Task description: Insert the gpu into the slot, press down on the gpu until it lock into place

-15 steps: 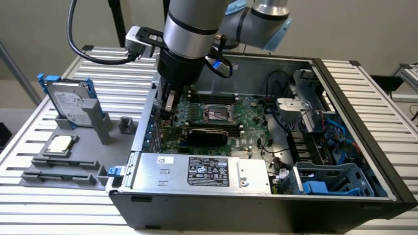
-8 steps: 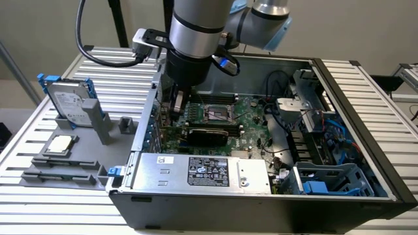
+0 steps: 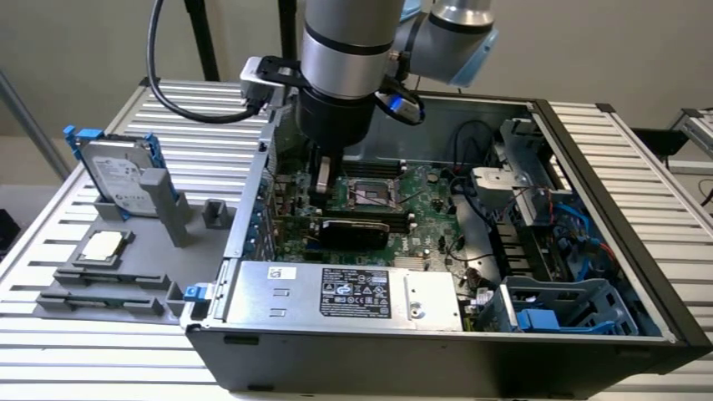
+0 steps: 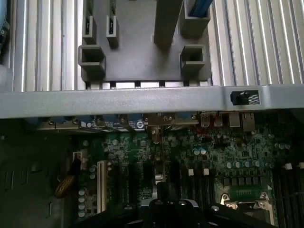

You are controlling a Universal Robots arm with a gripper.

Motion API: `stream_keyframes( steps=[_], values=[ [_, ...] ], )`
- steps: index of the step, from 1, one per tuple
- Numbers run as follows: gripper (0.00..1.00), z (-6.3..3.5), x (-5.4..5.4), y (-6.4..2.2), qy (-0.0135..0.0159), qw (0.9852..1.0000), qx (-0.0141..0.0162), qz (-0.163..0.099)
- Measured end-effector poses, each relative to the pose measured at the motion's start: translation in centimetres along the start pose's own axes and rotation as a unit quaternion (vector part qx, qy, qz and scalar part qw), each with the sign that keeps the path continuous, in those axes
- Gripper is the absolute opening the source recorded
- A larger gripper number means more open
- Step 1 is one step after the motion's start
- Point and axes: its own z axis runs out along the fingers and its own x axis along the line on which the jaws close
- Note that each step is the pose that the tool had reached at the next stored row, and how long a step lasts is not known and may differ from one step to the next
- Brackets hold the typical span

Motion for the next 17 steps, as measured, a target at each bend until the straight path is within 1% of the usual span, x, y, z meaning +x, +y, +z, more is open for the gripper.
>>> stream_keyframes(
  steps=[7, 8, 9, 17],
  values=[
    [0.11, -0.14, -0.1, -1.19, -0.0023, 0.9994, 0.0348, -0.002],
    [0.11, -0.16, -0.1, -1.33, -0.0026, 0.9992, 0.0387, -0.003],
    [0.11, -0.17, -0.1, -1.39, -0.0027, 0.9992, 0.0398, -0.003],
    [0.11, -0.19, -0.1, -1.41, -0.0028, 0.9992, 0.0399, -0.003]
  ],
)
